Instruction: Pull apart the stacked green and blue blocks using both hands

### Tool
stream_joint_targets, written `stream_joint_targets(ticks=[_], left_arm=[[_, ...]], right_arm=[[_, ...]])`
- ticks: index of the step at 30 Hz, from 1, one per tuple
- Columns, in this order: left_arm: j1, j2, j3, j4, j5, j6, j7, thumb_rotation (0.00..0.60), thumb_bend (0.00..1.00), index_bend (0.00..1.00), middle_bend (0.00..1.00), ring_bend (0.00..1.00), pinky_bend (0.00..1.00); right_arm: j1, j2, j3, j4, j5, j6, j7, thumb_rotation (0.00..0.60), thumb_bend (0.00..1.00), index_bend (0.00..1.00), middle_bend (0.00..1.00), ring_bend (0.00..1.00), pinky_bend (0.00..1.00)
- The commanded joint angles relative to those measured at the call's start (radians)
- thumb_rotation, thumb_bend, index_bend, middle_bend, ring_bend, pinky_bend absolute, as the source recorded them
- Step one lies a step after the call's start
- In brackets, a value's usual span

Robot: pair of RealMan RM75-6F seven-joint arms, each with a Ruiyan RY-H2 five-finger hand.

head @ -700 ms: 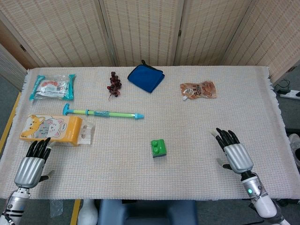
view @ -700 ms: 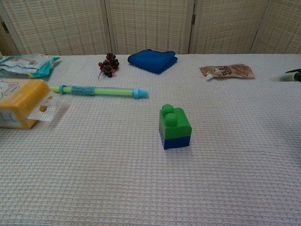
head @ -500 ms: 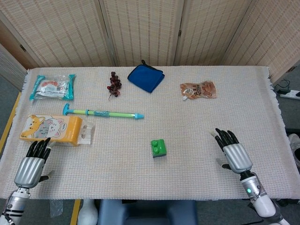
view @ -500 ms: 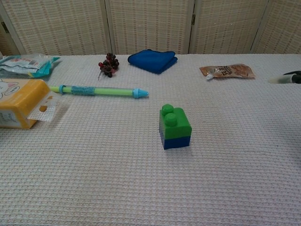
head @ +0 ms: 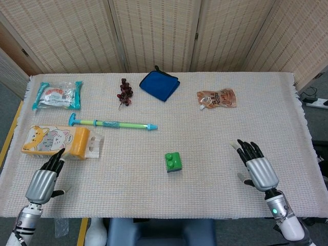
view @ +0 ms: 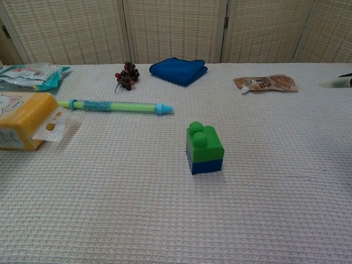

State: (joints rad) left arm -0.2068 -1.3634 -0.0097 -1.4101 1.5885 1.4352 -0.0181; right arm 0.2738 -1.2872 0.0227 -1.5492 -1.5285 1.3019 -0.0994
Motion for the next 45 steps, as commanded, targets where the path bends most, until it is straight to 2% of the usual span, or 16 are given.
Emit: stream_joint_targets(ticks=[1,5,9,15,21,28,33,45], left_arm=[[-0.038,-0.003,-0.029,-0.166,-0.039,-0.063,0.035,0.6,0.21,0.07,0.19,0.23,0.35],[-0.082,-0.045,-0.064,-0.256,-0.094,-0.126,0.142,0.6,0.2,0.09,0.2,0.21,0.35],[-0.115,-0.098,-0.09,-0.338,-0.189,-0.201,0.165,0.6,0.2,0.1,0.21,0.19,0.3],[-0.17,-0.198,-0.133,-0.353,-0.331,-0.281,0.215,0.6,0.2,0.1,0.22,0.18,0.27],[-0.214,-0.31,-0.152,-0.32,-0.395,-0.287,0.298,0.6,0.2,0.1,0.24,0.17,0.23],[-0.263,-0.409,-0.184,-0.274,-0.445,-0.296,0.336,0.6,0.2,0.09,0.26,0.17,0.2],[-0.303,-0.491,-0.203,-0.197,-0.452,-0.292,0.364,0.6,0.2,0.09,0.26,0.17,0.19],[-0.354,-0.618,-0.272,-0.068,-0.46,-0.3,0.231,0.6,0.2,0.09,0.29,0.16,0.17]], right_arm=[[-0.002,0.003,0.003,-0.001,0.001,0.003,0.004,0.6,0.34,0.0,0.0,0.0,0.0],[-0.005,0.011,0.007,-0.005,0.001,0.014,0.018,0.6,0.34,0.0,0.0,0.0,0.0],[-0.009,0.023,0.016,-0.011,0.007,0.023,0.039,0.6,0.34,0.0,0.0,0.0,0.0],[-0.014,0.048,0.028,-0.014,0.01,0.038,0.089,0.6,0.34,0.0,0.0,0.0,0.0],[-0.015,0.052,0.033,-0.007,0.017,0.035,0.098,0.6,0.34,0.0,0.0,0.0,0.0],[-0.013,0.057,0.038,-0.006,0.027,0.026,0.111,0.6,0.34,0.0,0.0,0.0,0.0],[-0.012,0.062,0.044,-0.003,0.038,0.021,0.12,0.6,0.34,0.0,0.0,0.0,0.0],[-0.01,0.089,0.043,-0.009,0.032,0.01,0.179,0.6,0.34,0.0,0.0,0.0,0.0]])
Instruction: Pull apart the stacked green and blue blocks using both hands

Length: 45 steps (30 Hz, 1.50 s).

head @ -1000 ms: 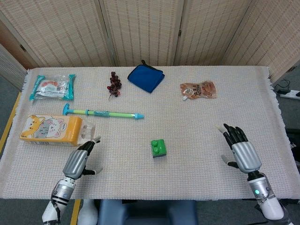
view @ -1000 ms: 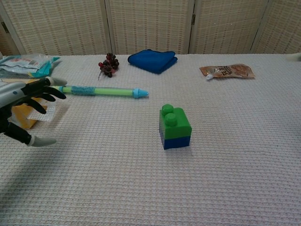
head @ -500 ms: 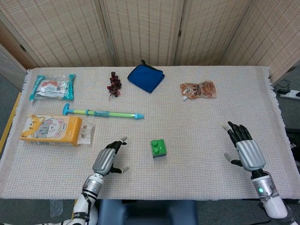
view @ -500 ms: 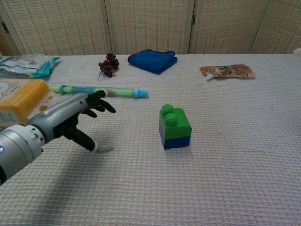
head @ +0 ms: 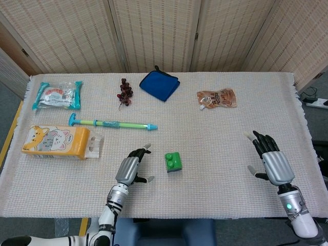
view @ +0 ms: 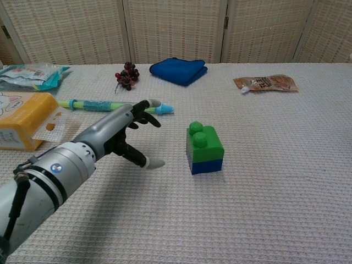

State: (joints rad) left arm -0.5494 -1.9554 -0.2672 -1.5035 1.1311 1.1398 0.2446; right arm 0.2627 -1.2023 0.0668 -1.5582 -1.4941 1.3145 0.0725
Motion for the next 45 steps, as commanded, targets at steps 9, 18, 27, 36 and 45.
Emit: stream_joint_targets(ticks=[9,18,27,36,45], left_arm=[[-0.037,-0.086,-0.026,0.113,0.017,0.001,-0.082,0.6,0.2,0.09,0.32,0.14,0.13],[-0.067,-0.137,-0.035,0.193,0.016,-0.021,-0.11,0.6,0.2,0.09,0.32,0.13,0.12],[-0.096,-0.171,-0.054,0.249,0.05,-0.012,-0.141,0.6,0.2,0.07,0.33,0.1,0.09],[-0.124,-0.208,-0.08,0.286,0.028,-0.048,-0.175,0.6,0.2,0.07,0.33,0.1,0.08],[-0.158,-0.246,-0.111,0.333,0.021,-0.06,-0.19,0.6,0.2,0.07,0.33,0.09,0.07]], right_arm=[[0.0,0.019,-0.007,-0.009,-0.017,-0.002,0.039,0.6,0.34,0.0,0.0,0.0,0.0],[0.002,0.034,-0.009,-0.005,-0.025,-0.006,0.079,0.6,0.34,0.0,0.0,0.0,0.0],[0.006,0.039,-0.007,-0.001,-0.019,-0.015,0.098,0.6,0.34,0.0,0.0,0.0,0.0],[0.005,0.052,-0.007,-0.001,-0.021,-0.015,0.128,0.6,0.34,0.0,0.0,0.0,0.0],[0.011,0.06,-0.006,0.008,-0.019,-0.027,0.16,0.6,0.34,0.0,0.0,0.0,0.0]])
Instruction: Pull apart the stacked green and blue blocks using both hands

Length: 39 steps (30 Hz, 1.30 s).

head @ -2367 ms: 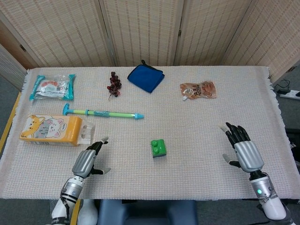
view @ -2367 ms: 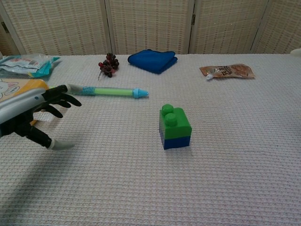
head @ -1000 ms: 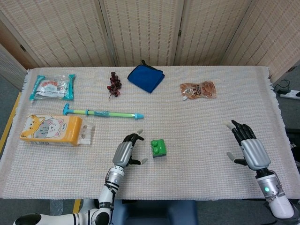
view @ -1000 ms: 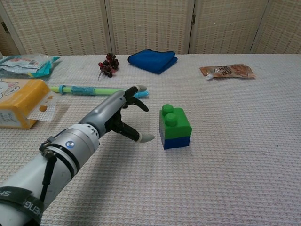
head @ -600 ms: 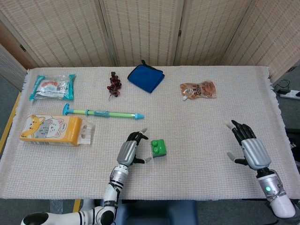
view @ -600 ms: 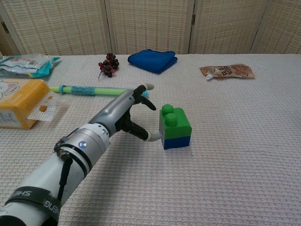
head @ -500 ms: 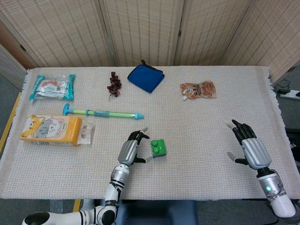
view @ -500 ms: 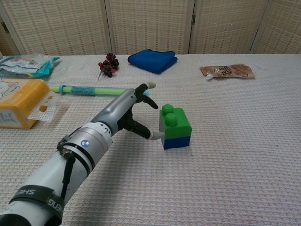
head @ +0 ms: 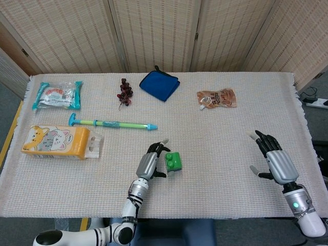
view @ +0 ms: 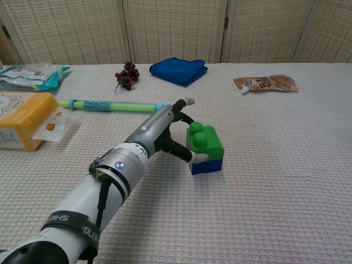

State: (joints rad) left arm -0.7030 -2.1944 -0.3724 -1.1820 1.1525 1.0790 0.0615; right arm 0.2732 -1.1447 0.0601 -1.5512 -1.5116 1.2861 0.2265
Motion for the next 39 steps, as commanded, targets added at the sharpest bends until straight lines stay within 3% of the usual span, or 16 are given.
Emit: stream_joint_targets(ticks=[1,10,17,21,24,31,33,39], left_arm=[[-0.006,-0.011,-0.007,0.02,0.001,0.003,-0.011,0.6,0.21,0.08,0.33,0.09,0.07],[-0.012,-0.026,0.003,0.07,0.017,0.002,-0.044,0.6,0.21,0.13,0.46,0.13,0.06],[-0.004,-0.03,0.01,0.08,0.048,0.038,-0.076,0.6,0.24,0.31,0.62,0.2,0.07],[0.005,-0.028,0.005,0.071,0.049,0.051,-0.092,0.6,0.38,0.48,0.68,0.24,0.08],[0.018,-0.018,0.005,0.053,0.044,0.057,-0.099,0.6,0.44,0.55,0.73,0.26,0.08],[0.064,0.034,0.008,-0.043,0.048,0.089,-0.14,0.6,0.44,0.64,0.82,0.32,0.08],[0.078,0.059,0.009,-0.082,0.053,0.096,-0.157,0.6,0.44,0.66,0.83,0.33,0.08],[0.117,0.129,0.013,-0.217,0.047,0.11,-0.166,0.6,0.44,0.67,0.85,0.33,0.07]], right_arm=[[0.0,0.004,0.0,0.001,-0.002,0.002,0.008,0.6,0.34,0.0,0.0,0.0,0.0],[-0.002,0.005,0.0,0.002,-0.004,0.007,0.013,0.6,0.34,0.0,0.0,0.0,0.0],[0.0,0.003,-0.001,0.002,-0.003,0.003,0.008,0.6,0.34,0.0,0.0,0.0,0.0],[0.001,0.002,-0.003,0.0,-0.005,0.002,0.004,0.6,0.34,0.0,0.0,0.0,0.0],[0.002,0.0,-0.004,0.001,-0.005,-0.001,-0.001,0.6,0.34,0.0,0.0,0.0,0.0],[0.023,-0.027,-0.004,0.028,0.0,-0.039,-0.005,0.6,0.34,0.0,0.0,0.0,0.0],[0.045,-0.056,-0.008,0.059,-0.013,-0.069,0.029,0.6,0.34,0.0,0.0,0.0,0.0],[0.149,-0.177,-0.023,0.184,-0.107,-0.157,0.315,0.6,0.34,0.0,0.0,0.0,0.0]])
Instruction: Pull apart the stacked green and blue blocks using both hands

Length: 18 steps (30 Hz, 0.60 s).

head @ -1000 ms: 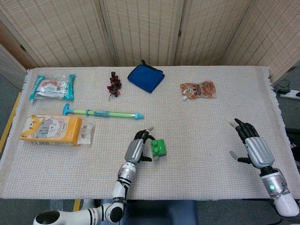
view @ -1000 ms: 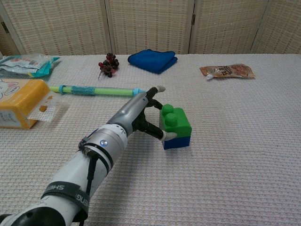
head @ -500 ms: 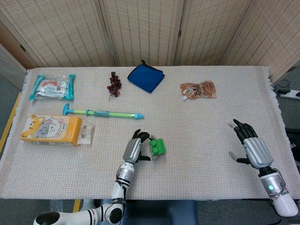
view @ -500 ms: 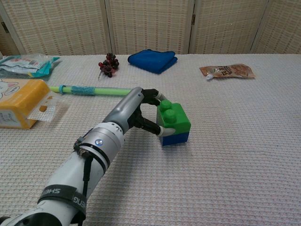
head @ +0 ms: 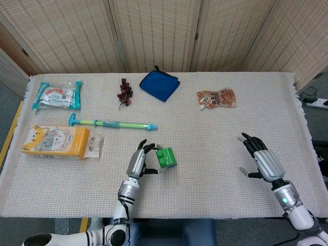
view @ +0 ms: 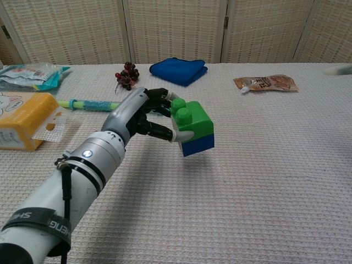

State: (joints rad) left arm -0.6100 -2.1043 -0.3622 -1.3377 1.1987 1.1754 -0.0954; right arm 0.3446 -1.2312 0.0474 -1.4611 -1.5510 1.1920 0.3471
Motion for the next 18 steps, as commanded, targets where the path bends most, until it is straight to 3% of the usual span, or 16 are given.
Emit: stream_joint_targets(ticks=[1,6,13,18], left_arm=[[0.029,0.05,0.001,-0.082,0.002,0.019,-0.012,0.6,0.44,0.67,0.85,0.33,0.07],[0.041,0.09,-0.009,-0.144,0.013,0.036,-0.019,0.6,0.44,0.67,0.85,0.33,0.06],[0.039,0.116,-0.023,-0.17,0.019,0.057,-0.004,0.6,0.44,0.67,0.85,0.33,0.05],[0.037,0.122,-0.034,-0.173,0.012,0.067,0.0,0.6,0.44,0.67,0.85,0.33,0.04]], right_arm=[[0.102,-0.115,-0.014,0.118,-0.082,-0.082,0.264,0.6,0.34,0.0,0.0,0.0,0.0],[0.195,-0.197,-0.03,0.208,-0.123,-0.151,0.54,0.6,0.34,0.0,0.0,0.0,0.0],[0.359,-0.29,-0.074,0.408,-0.189,-0.236,1.073,0.6,0.34,0.0,0.0,0.0,0.0],[0.4,-0.379,-0.078,0.527,-0.2,-0.196,1.175,0.6,0.34,0.0,0.0,0.0,0.0]])
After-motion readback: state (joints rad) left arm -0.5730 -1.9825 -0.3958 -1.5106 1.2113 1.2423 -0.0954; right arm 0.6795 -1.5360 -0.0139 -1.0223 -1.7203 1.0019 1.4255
